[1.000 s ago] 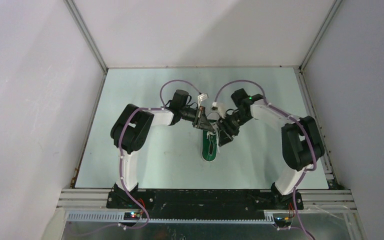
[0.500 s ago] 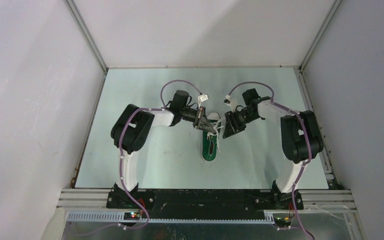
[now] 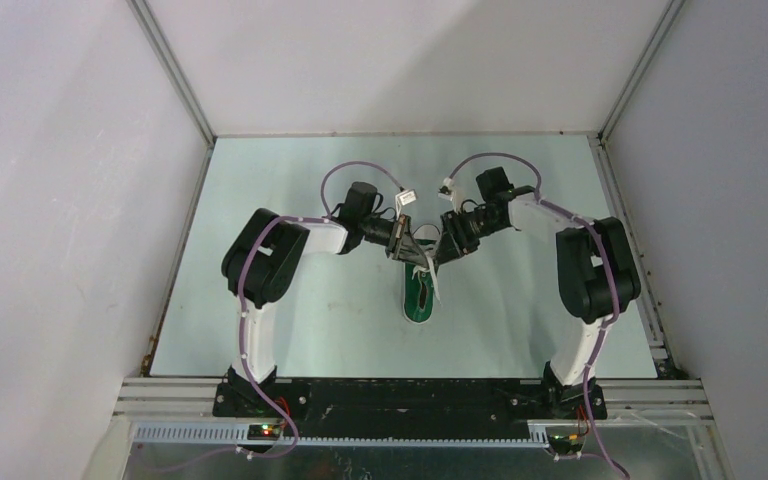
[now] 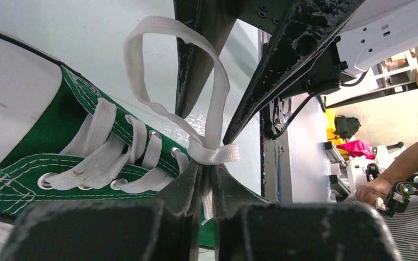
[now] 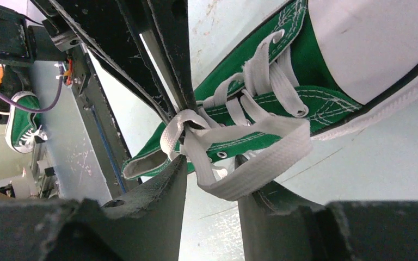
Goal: Tie the shoes
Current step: Wrap the shoelace around the shoelace.
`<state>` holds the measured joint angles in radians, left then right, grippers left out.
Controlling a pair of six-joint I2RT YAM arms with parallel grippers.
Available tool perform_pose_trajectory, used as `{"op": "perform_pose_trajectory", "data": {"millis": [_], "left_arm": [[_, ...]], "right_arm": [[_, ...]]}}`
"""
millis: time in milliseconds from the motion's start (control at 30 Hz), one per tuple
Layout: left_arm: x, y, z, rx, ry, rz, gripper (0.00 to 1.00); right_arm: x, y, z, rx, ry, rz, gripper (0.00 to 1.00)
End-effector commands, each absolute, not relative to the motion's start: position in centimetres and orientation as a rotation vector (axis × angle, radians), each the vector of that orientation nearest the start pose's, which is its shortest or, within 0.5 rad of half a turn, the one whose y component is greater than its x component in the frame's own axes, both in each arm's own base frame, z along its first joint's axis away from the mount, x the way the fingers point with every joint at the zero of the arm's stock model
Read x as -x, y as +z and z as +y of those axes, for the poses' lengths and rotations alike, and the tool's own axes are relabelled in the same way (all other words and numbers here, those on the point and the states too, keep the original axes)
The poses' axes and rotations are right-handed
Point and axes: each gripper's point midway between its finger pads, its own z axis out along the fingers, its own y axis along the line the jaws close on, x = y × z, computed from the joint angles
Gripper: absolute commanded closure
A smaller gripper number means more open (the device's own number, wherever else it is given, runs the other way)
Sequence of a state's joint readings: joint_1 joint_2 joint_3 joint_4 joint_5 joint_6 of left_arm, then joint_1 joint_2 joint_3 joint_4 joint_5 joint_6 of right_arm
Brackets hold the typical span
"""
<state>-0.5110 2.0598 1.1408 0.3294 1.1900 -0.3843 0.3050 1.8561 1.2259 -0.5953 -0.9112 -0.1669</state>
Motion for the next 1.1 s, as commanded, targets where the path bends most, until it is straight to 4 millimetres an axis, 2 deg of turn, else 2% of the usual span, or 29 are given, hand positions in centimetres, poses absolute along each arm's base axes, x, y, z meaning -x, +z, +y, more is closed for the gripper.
{"op": "perform_pose_trajectory", "data": {"millis": [0,233,567,867,1067], "left_arm": [[-28.1,9.9,-35.6,-0.949,-1.804,2.005,0.86],[-28.2,9.9,-35.6,-0.959,-1.797,2.028,0.65],[-27.8,9.5,-35.2,-1.007,-1.776,2.043,0.48],[-27.6,10.0,-35.2,-1.025,-1.799,2.043,0.39],[-28.8,9.2,-35.5,-0.932,-1.735,2.136,0.39]], "right_arm": [[-30.2,9.3,24.5,0.867,1.354,2.375,0.59],[-30.2,8.8,24.7,0.869,1.344,2.388,0.6],[-30.5,8.8,25.0,0.857,1.356,2.39,0.69],[-30.2,9.1,25.3,0.853,1.394,2.381,0.72],[-30.1,9.7,25.4,0.853,1.415,2.365,0.71]]}}
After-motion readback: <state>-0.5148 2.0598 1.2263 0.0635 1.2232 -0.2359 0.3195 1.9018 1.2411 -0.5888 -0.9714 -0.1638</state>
